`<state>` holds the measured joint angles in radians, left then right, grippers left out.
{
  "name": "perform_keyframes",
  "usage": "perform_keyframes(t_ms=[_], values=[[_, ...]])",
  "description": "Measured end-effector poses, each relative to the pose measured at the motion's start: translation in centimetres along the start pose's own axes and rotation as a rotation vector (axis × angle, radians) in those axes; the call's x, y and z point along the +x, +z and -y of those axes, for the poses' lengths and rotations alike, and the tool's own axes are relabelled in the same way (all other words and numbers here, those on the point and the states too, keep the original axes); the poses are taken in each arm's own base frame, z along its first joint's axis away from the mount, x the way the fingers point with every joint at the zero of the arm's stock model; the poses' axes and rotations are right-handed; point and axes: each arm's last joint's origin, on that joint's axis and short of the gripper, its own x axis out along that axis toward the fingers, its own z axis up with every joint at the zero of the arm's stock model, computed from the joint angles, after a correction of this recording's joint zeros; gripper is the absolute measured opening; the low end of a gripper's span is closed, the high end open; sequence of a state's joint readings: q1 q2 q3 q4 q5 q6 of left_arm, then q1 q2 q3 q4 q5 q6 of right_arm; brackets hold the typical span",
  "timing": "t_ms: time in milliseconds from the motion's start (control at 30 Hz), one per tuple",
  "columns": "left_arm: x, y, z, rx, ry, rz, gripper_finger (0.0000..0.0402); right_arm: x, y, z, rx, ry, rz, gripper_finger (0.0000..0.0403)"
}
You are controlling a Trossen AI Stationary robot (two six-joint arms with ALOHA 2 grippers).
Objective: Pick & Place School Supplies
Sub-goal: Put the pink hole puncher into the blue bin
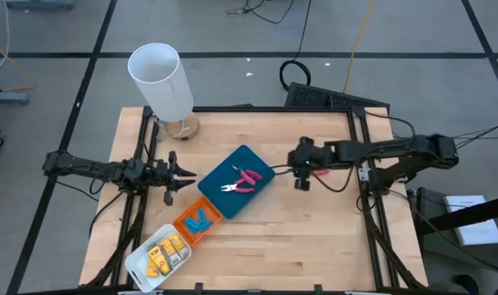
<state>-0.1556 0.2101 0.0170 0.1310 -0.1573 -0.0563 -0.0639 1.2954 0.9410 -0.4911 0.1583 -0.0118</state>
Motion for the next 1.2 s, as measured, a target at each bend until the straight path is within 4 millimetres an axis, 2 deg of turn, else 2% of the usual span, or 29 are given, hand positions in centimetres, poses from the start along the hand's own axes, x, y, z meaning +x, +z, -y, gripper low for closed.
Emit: perform_keyframes(t_ms=[167, 333, 467, 767, 900, 1200], values=[[0.0, 0.0, 0.0, 0.0, 0.0, 0.0, 0.0097, -0.4, -3.0, 0.1, 0.086, -0.007, -0.128, 0.0173], [0.0, 0.0, 0.0, 0.0, 0.0, 0.0, 0.0097, 0.9, -6.5, -0.1, 0.068, -0.025, -0.224, 0.0219], [0.0, 0.0, 0.0, 0.0, 0.001, 0.0, 0.0097, 1.6, -8.5, 0.0, 0.072, -0.085, -0.294, 0.0237], [0.0, 0.0, 0.0, 0.0, 0.0, 0.0, 0.0097, 2.0, -10.4, -0.1, 0.108, -0.105, -0.377, 0.0225], [0.0, 0.0, 0.0, 0.0, 0.001, 0.0, 0.0097, 2.5, -11.0, -0.2, 0.114, -0.105, -0.355, 0.022], [0.0, 0.0, 0.0, 0.0, 0.001, 0.0, 0.0097, 3.9, -13.6, 0.0, 0.161, -0.069, -0.342, 0.0201]])
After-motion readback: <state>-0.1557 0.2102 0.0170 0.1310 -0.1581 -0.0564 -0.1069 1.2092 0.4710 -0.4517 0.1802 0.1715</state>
